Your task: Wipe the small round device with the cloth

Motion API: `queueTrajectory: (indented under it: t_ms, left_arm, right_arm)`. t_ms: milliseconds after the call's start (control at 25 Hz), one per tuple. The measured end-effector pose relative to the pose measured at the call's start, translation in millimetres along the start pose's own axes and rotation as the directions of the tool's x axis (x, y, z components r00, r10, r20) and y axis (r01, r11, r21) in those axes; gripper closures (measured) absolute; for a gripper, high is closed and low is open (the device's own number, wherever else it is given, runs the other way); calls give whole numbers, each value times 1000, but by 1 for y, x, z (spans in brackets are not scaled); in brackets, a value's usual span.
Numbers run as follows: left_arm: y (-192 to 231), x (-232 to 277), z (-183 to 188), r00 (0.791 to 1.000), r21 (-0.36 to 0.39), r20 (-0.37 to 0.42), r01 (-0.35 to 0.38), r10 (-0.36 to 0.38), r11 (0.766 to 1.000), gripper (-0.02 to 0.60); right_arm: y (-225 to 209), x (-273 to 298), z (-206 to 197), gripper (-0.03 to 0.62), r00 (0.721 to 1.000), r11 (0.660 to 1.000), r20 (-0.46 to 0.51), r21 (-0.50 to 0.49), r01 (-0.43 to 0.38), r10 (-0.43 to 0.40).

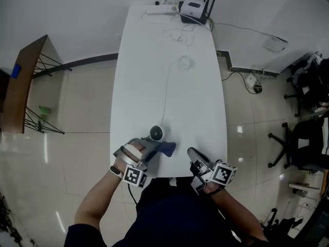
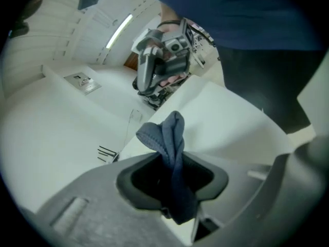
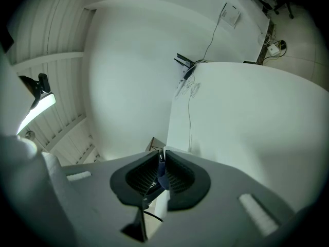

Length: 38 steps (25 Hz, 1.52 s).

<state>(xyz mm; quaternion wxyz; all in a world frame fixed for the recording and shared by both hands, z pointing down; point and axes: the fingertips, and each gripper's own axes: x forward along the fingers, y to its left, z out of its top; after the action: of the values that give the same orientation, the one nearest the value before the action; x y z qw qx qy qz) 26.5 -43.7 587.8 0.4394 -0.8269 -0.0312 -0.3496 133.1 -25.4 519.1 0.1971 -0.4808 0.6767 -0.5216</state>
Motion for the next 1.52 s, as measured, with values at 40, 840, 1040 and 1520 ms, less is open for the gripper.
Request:
queueTrajectory:
  t_ms: [40, 840, 1040, 1520]
  left_arm:
    - [-7, 5, -6, 1000, 11, -25, 8, -8, 1000, 457]
    - [-8, 65, 74, 915, -797, 392, 285, -96, -533, 438]
    - [-26, 71, 32, 975, -926, 20, -65, -221, -371, 332]
    - [21, 2, 35, 994, -973, -106, -110, -32, -201, 404]
  right_arm:
    - [1, 3, -1, 549, 1000, 1000, -8, -2, -4, 4]
    - [-24, -20, 29, 549, 1000, 1000, 24, 12, -2, 2]
    - [-33, -25, 37, 549, 999, 1000, 39, 16, 17, -18]
    - [-19, -14, 44, 553, 1000, 994, -2, -102, 22, -23]
